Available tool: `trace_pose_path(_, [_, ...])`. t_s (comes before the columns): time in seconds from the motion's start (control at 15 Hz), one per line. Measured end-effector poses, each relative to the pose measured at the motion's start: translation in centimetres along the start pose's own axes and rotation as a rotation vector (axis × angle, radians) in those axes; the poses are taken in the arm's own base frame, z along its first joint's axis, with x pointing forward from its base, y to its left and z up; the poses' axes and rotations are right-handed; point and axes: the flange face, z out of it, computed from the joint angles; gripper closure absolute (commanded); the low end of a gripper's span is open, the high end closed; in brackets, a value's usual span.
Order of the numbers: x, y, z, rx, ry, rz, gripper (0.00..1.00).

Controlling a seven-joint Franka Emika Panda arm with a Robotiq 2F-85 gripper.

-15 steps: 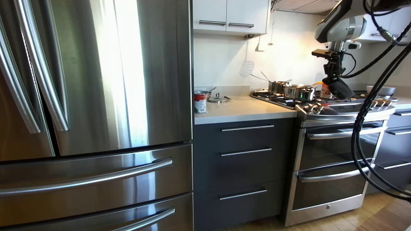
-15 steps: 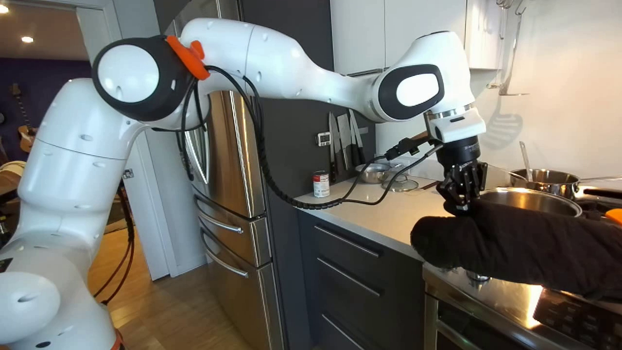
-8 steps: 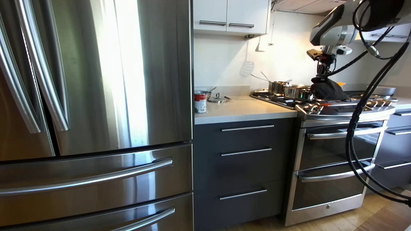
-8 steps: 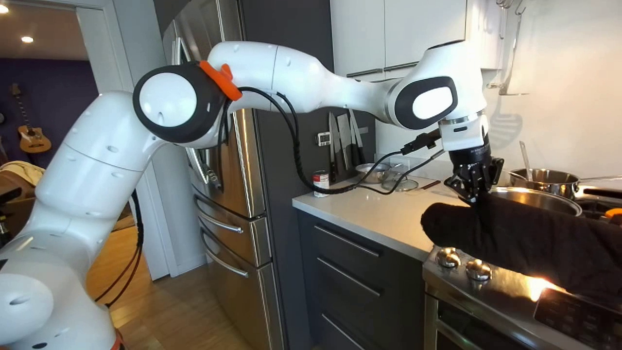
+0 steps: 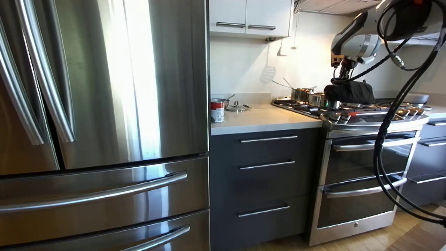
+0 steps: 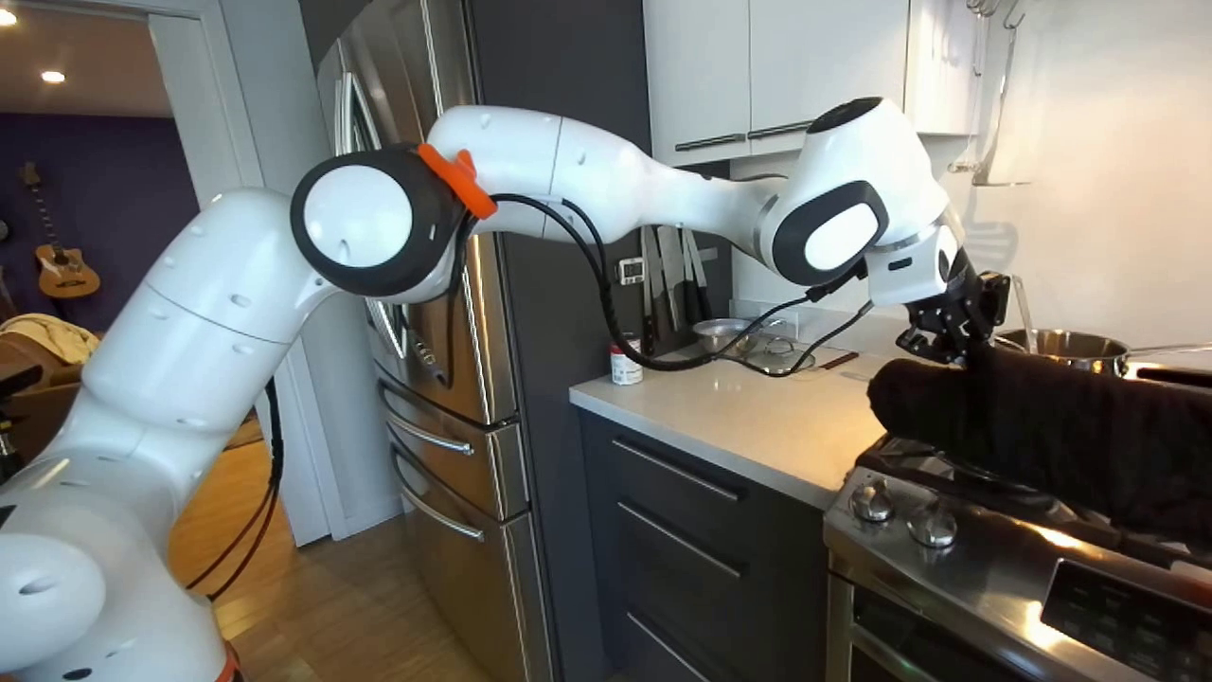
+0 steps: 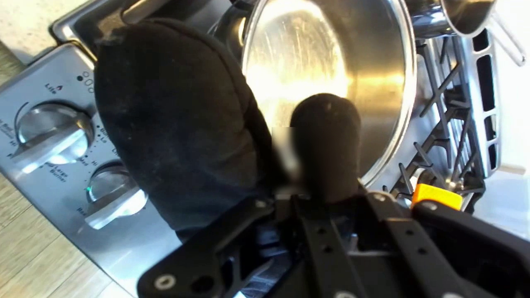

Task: Move the kitchen mitt from the counter to the stove

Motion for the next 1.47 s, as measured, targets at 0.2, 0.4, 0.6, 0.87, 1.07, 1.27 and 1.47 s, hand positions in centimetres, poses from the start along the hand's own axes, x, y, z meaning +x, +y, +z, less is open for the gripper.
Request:
trace_pose_path(0.2, [-0.6,0.5,1.6,0.049,0.007,0.004,0.95])
trace_pose_path(0.4, [-1.5,1.2,3.0,0.074,0.010,-0.013,0.95])
trace_pose_path(0.6, [-2.5,1.9,3.7,0.097,0.011,-0.053,0.95])
trace_pose_path(0.87, [-3.4,3.0,4.7,0.113,0.011,-0.123,0.53])
trace_pose_path(1.07, [-3.8,3.4,4.9,0.119,0.008,-0.158,0.32])
trace_pose_path(1.27, [-4.1,3.5,5.0,0.117,0.003,-0.182,0.09])
trace_pose_path(1.47, [-4.4,3.6,5.0,0.115,-0.002,-0.203,0.00])
